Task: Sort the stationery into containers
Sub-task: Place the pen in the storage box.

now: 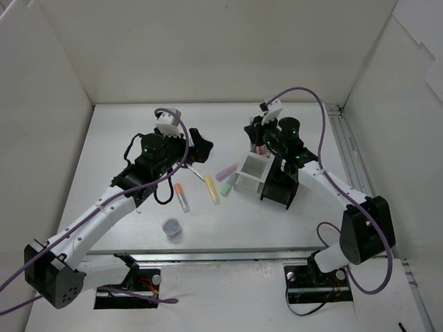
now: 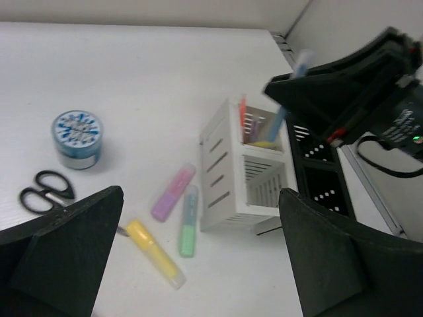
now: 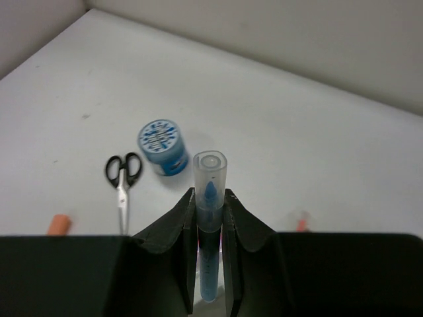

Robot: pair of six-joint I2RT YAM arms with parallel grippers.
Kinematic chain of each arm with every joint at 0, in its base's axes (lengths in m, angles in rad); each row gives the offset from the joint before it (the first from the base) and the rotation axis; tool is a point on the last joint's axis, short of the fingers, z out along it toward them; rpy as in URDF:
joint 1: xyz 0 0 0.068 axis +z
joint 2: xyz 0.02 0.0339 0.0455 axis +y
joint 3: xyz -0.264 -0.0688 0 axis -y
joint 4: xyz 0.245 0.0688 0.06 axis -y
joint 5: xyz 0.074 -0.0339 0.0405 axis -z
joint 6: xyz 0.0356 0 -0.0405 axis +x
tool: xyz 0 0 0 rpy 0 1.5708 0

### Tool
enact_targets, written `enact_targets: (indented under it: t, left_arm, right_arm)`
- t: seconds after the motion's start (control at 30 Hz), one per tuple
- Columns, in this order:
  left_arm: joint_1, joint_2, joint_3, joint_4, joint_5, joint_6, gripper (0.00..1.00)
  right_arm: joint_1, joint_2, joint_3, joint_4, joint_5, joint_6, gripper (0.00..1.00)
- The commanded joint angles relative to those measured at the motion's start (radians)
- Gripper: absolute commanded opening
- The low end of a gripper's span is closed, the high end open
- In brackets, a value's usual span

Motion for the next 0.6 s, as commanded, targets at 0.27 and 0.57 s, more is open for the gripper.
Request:
enact_targets:
  t: [0.27,0.57]
  left_arm:
    - [0.183,-0.148,-0.184,-0.167,-0.126,-0.069,1.0]
    - [0.231,-0.105,-0.213,-0.202,-0.063,-0.092,0.99]
  right_arm:
    - [-0.149,0.018,-0.05,0.274,0.074,-0.15,0.01]
    - [-0.151,0.093,-0.1,0.326,0.001,-0.104,0.06]
